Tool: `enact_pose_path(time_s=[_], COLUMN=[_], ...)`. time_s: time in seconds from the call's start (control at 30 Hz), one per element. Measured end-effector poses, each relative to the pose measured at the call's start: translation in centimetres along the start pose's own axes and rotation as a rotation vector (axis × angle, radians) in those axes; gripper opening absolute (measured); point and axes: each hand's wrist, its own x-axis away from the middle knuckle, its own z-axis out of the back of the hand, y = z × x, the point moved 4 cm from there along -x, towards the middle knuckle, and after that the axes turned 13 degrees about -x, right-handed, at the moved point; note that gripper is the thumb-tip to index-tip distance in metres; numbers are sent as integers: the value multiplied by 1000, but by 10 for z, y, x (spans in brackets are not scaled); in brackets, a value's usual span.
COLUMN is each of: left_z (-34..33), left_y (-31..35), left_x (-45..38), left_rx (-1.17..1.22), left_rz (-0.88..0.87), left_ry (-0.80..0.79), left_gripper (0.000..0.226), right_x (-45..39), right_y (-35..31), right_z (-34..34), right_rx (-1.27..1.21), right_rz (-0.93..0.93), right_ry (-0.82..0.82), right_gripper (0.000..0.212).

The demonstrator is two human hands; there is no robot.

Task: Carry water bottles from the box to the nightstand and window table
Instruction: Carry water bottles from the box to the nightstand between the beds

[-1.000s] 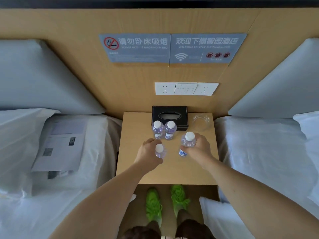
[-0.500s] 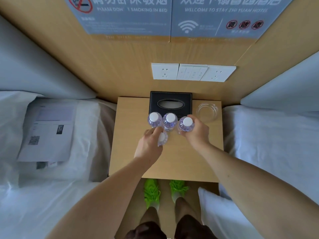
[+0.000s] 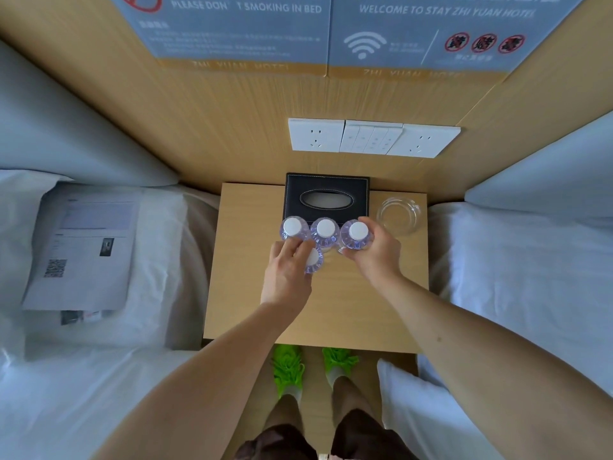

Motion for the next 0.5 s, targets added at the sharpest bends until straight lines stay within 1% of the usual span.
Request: enact_pose_path(time_s=[0.17, 0.33, 0.5], left_z=[0, -2, 6], left_y=[-2, -2, -3], left_x=[1, 2, 6], left_rx=[-25, -9, -4], left_rz=[12, 42, 30], left_ry=[-2, -36, -102], left_gripper=[58, 57, 63], right_x=[1, 6, 19], right_y=[2, -1, -5], right_z=[0, -1, 4], right_rx=[20, 14, 48], right_rz=[-7, -34, -27], right_ry=[-26, -57, -38], right_gripper=[74, 93, 89])
